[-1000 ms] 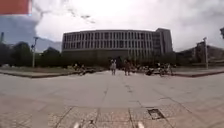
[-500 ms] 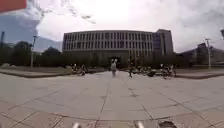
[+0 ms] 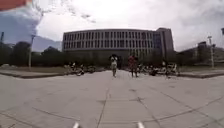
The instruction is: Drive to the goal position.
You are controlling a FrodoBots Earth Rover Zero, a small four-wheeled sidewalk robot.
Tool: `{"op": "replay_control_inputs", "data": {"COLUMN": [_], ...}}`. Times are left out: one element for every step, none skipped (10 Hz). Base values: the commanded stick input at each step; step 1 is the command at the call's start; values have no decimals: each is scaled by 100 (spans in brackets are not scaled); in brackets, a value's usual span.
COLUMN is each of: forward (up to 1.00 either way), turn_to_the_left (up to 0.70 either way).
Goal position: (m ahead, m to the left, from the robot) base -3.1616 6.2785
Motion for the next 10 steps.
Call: {"op": "replay_control_inputs", "data": {"forward": [70,70,70,70,70,70,70,70,70,70], "turn_to_the_left": [0,0,0,0,0,0,0,0,0,0]}}
